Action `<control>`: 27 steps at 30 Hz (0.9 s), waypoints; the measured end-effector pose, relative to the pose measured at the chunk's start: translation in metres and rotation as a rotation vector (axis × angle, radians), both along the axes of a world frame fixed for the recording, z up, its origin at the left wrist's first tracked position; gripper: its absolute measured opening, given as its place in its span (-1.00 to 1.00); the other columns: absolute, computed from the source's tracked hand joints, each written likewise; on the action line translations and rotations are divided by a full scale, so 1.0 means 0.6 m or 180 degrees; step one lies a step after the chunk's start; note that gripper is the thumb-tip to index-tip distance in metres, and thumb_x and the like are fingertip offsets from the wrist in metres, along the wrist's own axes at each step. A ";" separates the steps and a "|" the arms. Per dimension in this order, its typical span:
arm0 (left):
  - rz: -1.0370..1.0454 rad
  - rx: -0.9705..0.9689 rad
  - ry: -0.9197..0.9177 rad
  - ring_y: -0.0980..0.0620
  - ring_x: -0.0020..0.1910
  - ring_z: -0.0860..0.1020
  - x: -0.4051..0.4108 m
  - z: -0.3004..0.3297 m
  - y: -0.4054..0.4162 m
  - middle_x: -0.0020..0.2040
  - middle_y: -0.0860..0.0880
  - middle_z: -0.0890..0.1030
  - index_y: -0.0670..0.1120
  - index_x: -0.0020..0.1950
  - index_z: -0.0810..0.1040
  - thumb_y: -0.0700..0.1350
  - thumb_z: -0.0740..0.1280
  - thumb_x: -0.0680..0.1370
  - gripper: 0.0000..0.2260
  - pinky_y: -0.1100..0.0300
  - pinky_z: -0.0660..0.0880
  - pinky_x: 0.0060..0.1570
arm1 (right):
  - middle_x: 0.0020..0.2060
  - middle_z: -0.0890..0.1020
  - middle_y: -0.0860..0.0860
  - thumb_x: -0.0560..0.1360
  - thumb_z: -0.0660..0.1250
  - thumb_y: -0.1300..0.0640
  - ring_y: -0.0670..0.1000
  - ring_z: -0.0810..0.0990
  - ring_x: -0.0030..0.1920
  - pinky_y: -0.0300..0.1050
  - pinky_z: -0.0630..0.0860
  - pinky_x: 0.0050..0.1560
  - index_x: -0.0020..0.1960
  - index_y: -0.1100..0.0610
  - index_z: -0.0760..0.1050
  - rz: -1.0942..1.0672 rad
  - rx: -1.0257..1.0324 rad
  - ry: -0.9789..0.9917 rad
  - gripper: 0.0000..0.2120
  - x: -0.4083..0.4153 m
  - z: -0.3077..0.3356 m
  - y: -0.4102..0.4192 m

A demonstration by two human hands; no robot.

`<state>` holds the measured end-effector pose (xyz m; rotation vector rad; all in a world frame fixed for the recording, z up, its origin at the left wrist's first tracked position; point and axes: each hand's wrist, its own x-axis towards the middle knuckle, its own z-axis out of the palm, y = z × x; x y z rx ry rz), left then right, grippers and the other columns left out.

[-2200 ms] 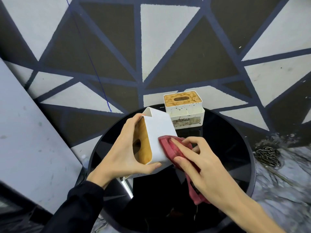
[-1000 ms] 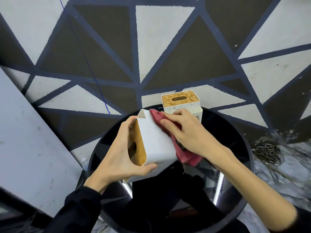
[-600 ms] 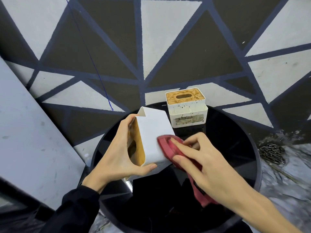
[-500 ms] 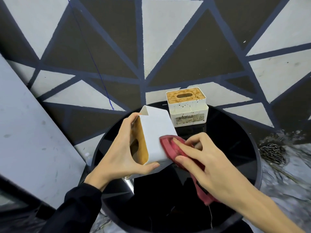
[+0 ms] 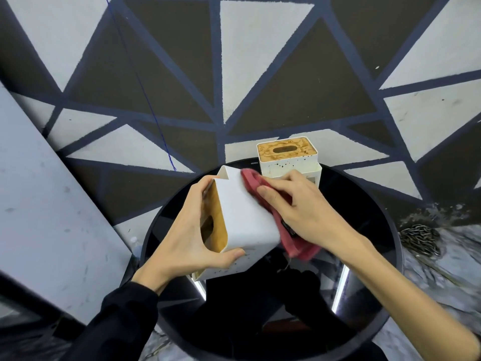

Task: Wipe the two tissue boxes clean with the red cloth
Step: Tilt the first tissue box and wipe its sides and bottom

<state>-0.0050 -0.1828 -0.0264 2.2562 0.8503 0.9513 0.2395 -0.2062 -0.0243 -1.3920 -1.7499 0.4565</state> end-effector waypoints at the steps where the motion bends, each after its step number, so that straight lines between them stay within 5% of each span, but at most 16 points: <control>1: 0.0033 -0.0005 -0.0004 0.16 0.52 0.37 -0.002 -0.001 0.002 0.52 0.13 0.36 -0.01 0.62 0.17 0.06 0.66 0.28 0.04 0.44 0.35 0.34 | -0.02 0.45 -0.09 0.65 0.23 -0.17 -0.21 0.46 0.09 -0.50 0.31 0.08 0.45 -0.19 0.51 0.0016 0.0044 0.0021 -0.61 -0.003 -0.007 -0.018; 5: 0.0078 0.0087 0.0087 0.12 0.54 0.36 -0.006 -0.005 0.008 0.54 0.10 0.35 -0.01 0.63 0.16 -0.04 0.69 0.27 0.06 0.43 0.35 0.36 | -0.04 0.45 -0.14 0.58 0.19 -0.25 -0.15 0.50 0.08 -0.45 0.37 0.05 0.44 -0.09 0.55 -0.0002 0.0217 0.0037 -0.49 -0.007 -0.037 -0.084; 17: 0.0057 0.0011 0.0034 0.16 0.53 0.36 -0.012 -0.005 0.007 0.53 0.15 0.35 -0.04 0.64 0.14 0.13 0.65 0.29 0.06 0.42 0.34 0.39 | 0.01 0.45 -0.17 0.60 0.24 -0.20 -0.17 0.49 0.13 -0.42 0.38 0.10 0.44 -0.13 0.54 0.0104 0.0026 0.0037 -0.55 -0.009 -0.021 -0.106; 22: 0.0034 0.0047 0.0066 0.13 0.52 0.39 -0.005 -0.001 0.001 0.53 0.04 0.37 -0.08 0.64 0.15 -0.06 0.70 0.25 0.09 0.42 0.35 0.37 | 0.01 0.42 -0.10 0.65 0.26 -0.15 -0.21 0.46 0.08 -0.48 0.33 0.11 0.45 -0.15 0.53 -0.0007 0.0034 -0.0124 -0.61 -0.012 0.009 -0.043; 27: -0.0008 0.0132 0.0120 0.11 0.53 0.38 -0.003 -0.001 0.003 0.53 0.02 0.35 -0.04 0.63 0.16 -0.06 0.72 0.26 0.08 0.43 0.34 0.36 | 0.01 0.41 -0.07 0.68 0.21 -0.16 -0.15 0.44 0.06 -0.24 0.36 0.08 0.46 -0.15 0.52 -0.0069 0.0031 -0.0250 -0.62 -0.016 0.032 0.013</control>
